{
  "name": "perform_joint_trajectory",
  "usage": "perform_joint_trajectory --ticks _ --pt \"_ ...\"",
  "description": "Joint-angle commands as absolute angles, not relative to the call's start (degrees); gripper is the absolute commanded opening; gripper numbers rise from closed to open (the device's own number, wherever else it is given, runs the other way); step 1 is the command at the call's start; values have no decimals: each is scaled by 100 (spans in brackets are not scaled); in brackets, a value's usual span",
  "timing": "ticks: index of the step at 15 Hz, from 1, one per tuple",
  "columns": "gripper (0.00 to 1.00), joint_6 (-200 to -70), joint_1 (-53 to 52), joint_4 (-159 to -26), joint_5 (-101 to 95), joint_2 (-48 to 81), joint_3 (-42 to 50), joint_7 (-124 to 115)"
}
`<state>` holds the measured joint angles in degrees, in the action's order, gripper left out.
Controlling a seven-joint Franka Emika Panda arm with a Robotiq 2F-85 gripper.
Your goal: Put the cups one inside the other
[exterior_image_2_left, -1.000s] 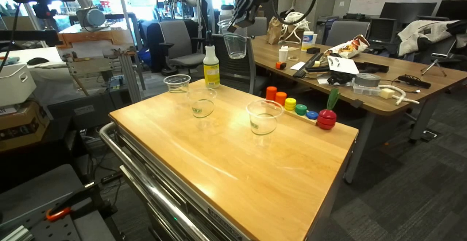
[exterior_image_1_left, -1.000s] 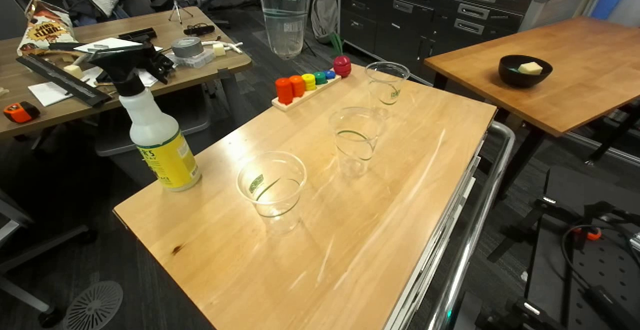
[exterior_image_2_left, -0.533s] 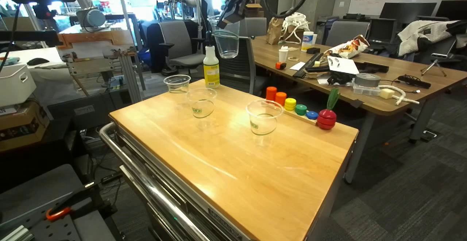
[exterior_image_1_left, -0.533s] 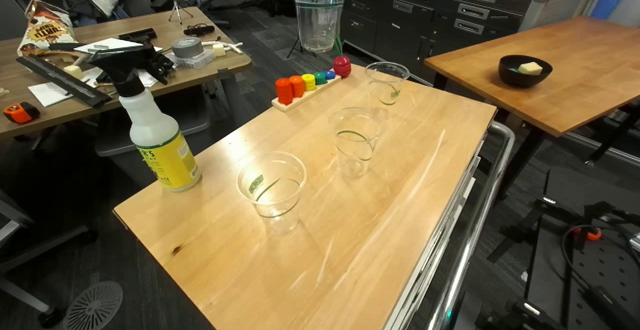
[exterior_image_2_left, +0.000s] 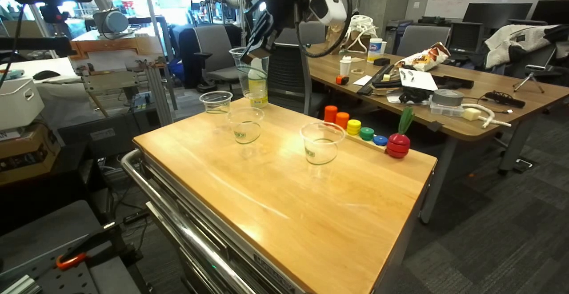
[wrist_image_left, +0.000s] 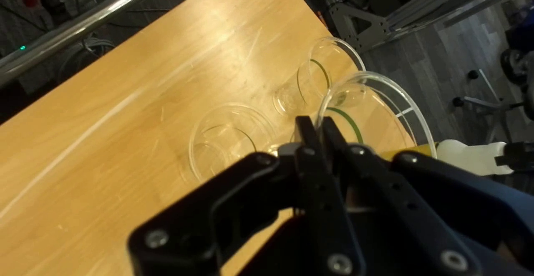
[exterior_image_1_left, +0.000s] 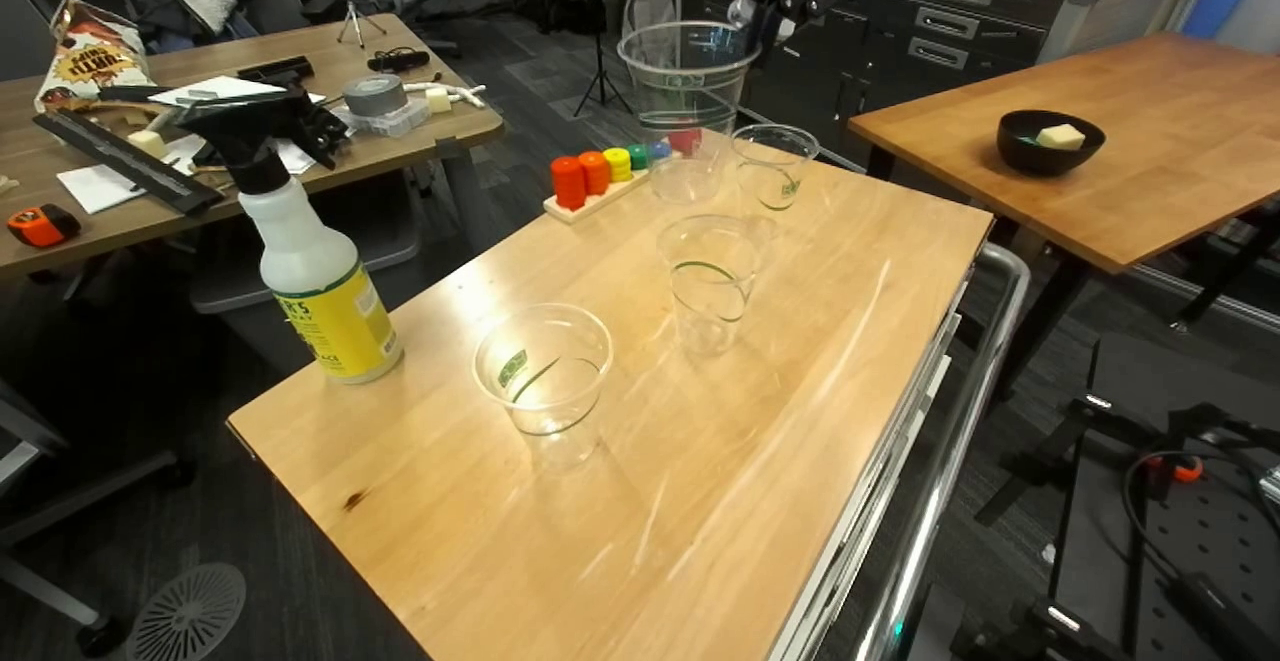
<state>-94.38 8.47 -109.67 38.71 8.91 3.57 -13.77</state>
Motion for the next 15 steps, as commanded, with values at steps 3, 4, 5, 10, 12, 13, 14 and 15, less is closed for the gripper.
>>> perform_joint_trajectory --ticks 3,4,5,10,12,13,14,15 --pt "7 -9391 667 -11386 3549 550 428 -1366" --pt "7 -9365 659 -11422 3516 545 424 -1350" --pt "7 -9330 655 -11450 3491 541 423 -1345" --pt "7 -9143 673 -11548 3497 611 429 -1264" --pt "7 -9180 670 -11580 3524 653 422 -1165" --pt "7 -9187 669 -11574 3544 687 416 -1093" --pt "7 -9231 663 -11576 3548 712 411 -1036" --pt "7 -9248 661 -11581 3549 720 409 -990"
